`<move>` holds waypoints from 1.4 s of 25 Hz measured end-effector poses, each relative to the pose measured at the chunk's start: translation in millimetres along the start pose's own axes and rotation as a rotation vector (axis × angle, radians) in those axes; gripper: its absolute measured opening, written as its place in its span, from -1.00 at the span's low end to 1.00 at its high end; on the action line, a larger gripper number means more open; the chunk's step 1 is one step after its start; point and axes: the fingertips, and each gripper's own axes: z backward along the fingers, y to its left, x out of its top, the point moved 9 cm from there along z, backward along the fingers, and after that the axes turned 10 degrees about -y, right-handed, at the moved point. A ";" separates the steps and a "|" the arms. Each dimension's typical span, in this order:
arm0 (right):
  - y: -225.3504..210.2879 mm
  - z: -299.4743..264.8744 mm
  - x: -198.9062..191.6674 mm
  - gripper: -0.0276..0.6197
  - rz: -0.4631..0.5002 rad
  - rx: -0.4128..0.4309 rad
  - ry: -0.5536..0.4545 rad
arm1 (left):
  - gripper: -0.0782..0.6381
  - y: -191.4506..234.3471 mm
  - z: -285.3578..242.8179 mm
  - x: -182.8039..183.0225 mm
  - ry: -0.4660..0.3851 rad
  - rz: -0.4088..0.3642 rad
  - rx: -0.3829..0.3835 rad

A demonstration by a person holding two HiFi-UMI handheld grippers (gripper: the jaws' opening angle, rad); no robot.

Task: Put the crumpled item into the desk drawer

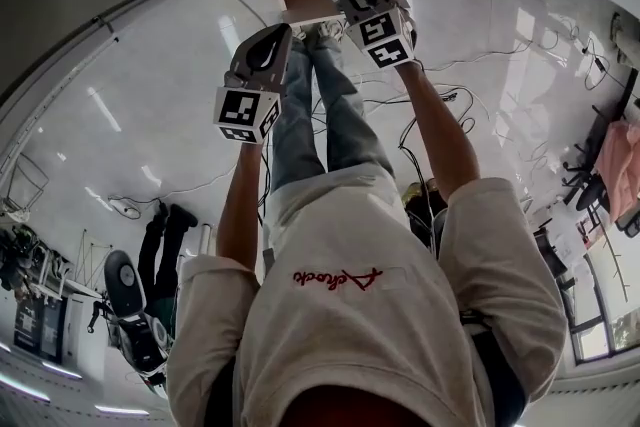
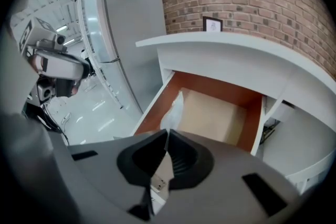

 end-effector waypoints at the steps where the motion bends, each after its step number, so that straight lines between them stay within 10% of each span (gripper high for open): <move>1: -2.5 -6.5 -0.9 -0.87 0.020 0.012 0.013 | -0.76 0.5 -0.4 -0.6 -0.001 0.004 0.003; 9: -4.3 -44.2 -12.6 -0.88 0.235 0.186 0.124 | -0.76 1.7 -2.8 -7.5 -0.003 0.032 0.023; 16: -9.4 -65.0 -24.3 -0.87 0.209 0.278 0.145 | -0.76 1.8 -0.3 -19.1 0.014 0.048 0.038; 35: -50.6 -97.7 -45.3 -0.59 0.056 0.045 0.178 | -0.76 9.6 3.3 -22.5 0.010 0.052 0.036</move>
